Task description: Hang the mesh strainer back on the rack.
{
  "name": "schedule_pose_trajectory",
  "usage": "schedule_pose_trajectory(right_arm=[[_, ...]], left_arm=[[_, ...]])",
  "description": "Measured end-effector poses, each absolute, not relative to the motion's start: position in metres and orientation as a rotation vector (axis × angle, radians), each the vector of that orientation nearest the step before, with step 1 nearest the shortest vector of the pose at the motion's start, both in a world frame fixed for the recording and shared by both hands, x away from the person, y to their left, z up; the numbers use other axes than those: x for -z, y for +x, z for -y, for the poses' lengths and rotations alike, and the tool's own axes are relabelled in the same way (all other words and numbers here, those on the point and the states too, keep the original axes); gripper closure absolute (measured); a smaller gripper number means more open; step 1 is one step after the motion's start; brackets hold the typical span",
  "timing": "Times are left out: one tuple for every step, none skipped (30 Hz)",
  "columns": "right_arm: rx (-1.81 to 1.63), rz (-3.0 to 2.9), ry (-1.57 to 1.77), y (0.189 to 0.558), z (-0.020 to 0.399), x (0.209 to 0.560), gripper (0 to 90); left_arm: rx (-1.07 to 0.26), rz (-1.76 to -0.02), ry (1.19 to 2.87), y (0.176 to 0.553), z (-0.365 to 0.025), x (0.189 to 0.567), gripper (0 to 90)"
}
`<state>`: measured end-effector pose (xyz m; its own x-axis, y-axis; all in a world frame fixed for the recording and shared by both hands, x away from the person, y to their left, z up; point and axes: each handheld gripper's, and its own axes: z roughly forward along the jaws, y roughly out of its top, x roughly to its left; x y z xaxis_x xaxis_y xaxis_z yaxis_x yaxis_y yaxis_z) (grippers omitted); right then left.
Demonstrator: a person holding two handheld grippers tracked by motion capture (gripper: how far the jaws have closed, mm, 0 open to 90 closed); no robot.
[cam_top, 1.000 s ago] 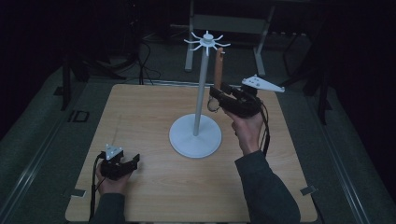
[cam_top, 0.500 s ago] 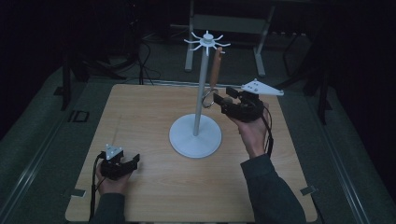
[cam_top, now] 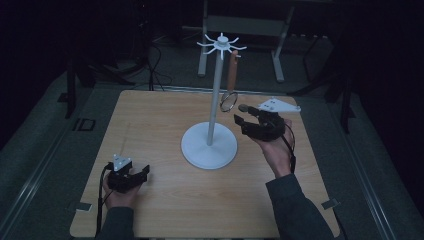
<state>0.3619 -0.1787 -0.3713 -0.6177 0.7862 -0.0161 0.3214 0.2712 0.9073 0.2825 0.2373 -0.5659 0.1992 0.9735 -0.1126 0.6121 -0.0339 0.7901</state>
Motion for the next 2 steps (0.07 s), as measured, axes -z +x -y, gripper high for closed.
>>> schedule_pose_trajectory(right_arm=[[-1.286,-2.087,1.016,0.362,0.1834,0.3798,41.0],[-1.261,-2.092,1.029,0.3621,0.1867,0.3861,40.6]], left_arm=[[-0.616,-1.497,1.734,0.2825,-0.2373,0.5659,29.5],[-0.615,-1.496,1.737,0.2824,-0.2375,0.5658,29.5]])
